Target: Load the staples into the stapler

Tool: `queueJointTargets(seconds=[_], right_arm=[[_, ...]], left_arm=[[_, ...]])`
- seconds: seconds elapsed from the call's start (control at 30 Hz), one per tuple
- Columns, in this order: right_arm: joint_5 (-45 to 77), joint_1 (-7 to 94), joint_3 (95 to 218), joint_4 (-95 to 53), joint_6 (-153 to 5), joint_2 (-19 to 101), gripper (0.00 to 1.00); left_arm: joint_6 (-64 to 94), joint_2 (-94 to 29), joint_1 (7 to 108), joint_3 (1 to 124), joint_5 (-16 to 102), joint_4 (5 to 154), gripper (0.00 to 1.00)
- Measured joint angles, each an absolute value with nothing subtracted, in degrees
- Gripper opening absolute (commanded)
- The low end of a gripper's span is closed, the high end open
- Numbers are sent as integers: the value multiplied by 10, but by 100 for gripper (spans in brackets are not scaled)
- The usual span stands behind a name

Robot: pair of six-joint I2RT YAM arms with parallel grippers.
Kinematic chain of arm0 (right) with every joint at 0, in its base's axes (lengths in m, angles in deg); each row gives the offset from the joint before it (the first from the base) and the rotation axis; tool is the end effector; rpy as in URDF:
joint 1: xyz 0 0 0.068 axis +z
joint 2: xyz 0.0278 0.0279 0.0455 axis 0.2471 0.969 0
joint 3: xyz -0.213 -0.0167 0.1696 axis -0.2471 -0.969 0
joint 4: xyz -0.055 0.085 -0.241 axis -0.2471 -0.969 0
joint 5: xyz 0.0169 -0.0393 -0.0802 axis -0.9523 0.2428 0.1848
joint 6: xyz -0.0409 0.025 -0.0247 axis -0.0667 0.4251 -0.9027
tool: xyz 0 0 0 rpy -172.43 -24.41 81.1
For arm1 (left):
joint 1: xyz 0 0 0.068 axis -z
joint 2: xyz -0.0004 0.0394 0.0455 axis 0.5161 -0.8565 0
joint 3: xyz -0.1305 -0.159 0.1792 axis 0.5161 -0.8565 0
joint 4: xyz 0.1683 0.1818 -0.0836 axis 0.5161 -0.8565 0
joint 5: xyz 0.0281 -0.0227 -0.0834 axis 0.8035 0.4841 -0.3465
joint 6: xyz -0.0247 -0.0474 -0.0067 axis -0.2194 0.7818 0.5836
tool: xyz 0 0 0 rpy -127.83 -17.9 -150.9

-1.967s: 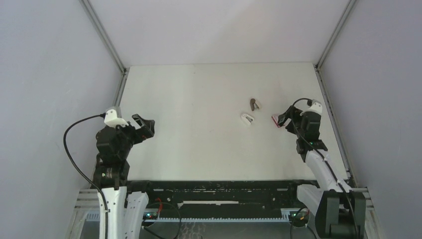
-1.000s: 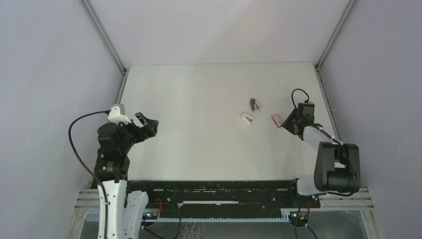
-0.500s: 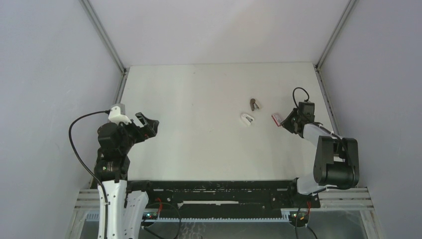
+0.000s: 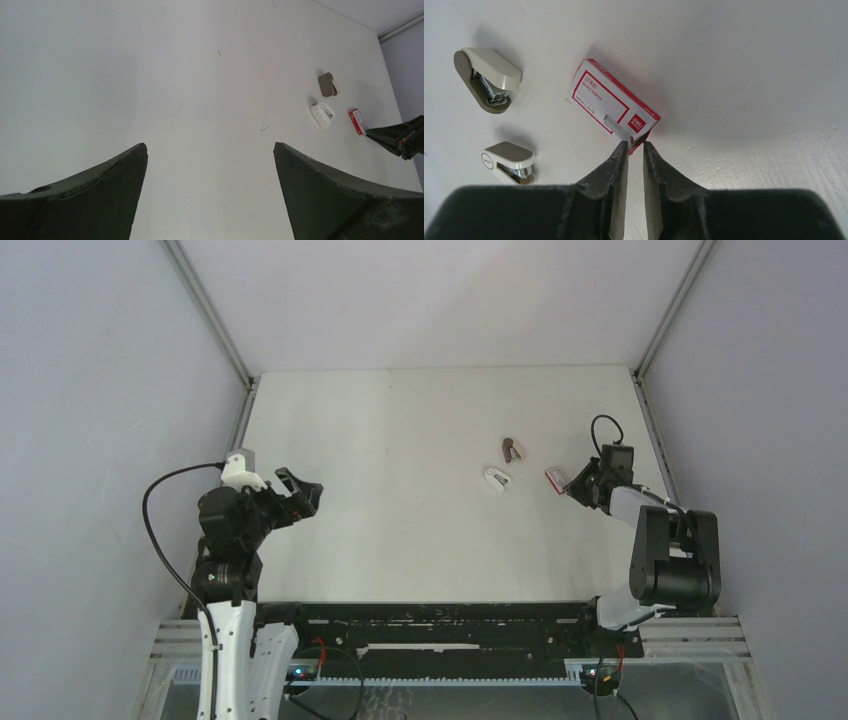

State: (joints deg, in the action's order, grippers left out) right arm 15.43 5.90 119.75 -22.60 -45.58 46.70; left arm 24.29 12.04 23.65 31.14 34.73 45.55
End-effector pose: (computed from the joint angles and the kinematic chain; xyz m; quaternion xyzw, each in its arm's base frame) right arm 0.2813 -0.0367 0.1517 0.3266 0.8797 0.1413 0.3155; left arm 0.1245 0.0059 0.3106 -0.1231 0.8128 -0.1870 0.5379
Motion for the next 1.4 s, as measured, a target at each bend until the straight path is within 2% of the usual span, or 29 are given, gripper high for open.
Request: queueJointTargets(seconds=[0.93, 1.4], right_arm=[[137, 49, 1233, -222, -447, 508, 17], [130, 45, 1248, -222, -441, 527, 24]], left_arm=[[243, 121, 236, 311, 331, 458, 100], [242, 121, 236, 311, 330, 458, 100]])
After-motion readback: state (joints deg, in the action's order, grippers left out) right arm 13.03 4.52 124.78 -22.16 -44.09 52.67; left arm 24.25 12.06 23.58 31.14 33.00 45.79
